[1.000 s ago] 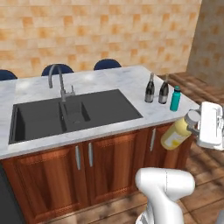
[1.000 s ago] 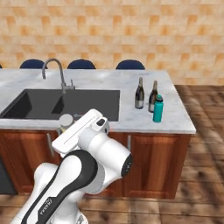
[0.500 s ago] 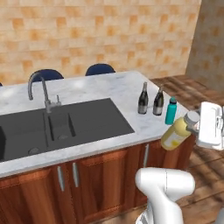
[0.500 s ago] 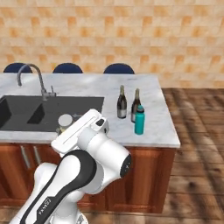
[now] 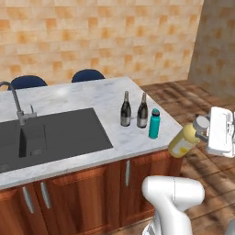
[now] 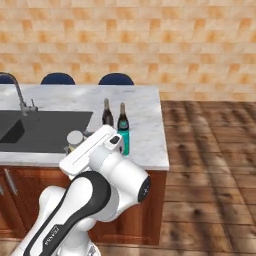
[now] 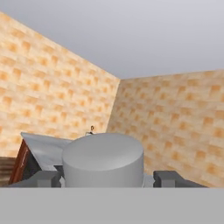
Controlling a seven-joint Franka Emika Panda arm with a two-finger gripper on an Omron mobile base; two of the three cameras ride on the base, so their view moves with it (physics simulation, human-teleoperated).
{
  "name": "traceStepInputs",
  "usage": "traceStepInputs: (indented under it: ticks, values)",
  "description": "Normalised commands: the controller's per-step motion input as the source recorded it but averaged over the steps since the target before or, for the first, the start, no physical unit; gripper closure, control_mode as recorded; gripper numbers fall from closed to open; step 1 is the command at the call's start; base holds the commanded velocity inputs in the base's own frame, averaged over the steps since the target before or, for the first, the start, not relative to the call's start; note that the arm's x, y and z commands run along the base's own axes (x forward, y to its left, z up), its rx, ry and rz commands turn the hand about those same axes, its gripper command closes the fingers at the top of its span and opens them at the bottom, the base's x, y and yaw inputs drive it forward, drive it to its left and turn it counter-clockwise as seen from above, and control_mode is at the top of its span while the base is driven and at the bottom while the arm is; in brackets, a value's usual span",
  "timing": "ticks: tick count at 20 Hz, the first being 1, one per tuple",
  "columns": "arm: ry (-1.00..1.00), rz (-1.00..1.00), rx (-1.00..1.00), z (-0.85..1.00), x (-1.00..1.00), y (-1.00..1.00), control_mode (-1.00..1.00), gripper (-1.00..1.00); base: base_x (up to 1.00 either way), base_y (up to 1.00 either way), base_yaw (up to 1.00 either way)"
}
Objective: Move the drinks to the dining counter.
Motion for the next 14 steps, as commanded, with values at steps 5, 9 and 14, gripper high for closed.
traceStepInputs:
  ticks: [5,9,14]
  values:
    - [0.00,0.00,0.00,0.00,0.00,0.00,1.00,1.00,0.38,-0.33,0.00]
    - [0.00,0.00,0.00,0.00,0.00,0.00,1.00,1.00,0.66,-0.08,0.00]
    - [0.00,0.00,0.00,0.00,0.00,0.00,1.00,1.00,0.80,0.00,0.00]
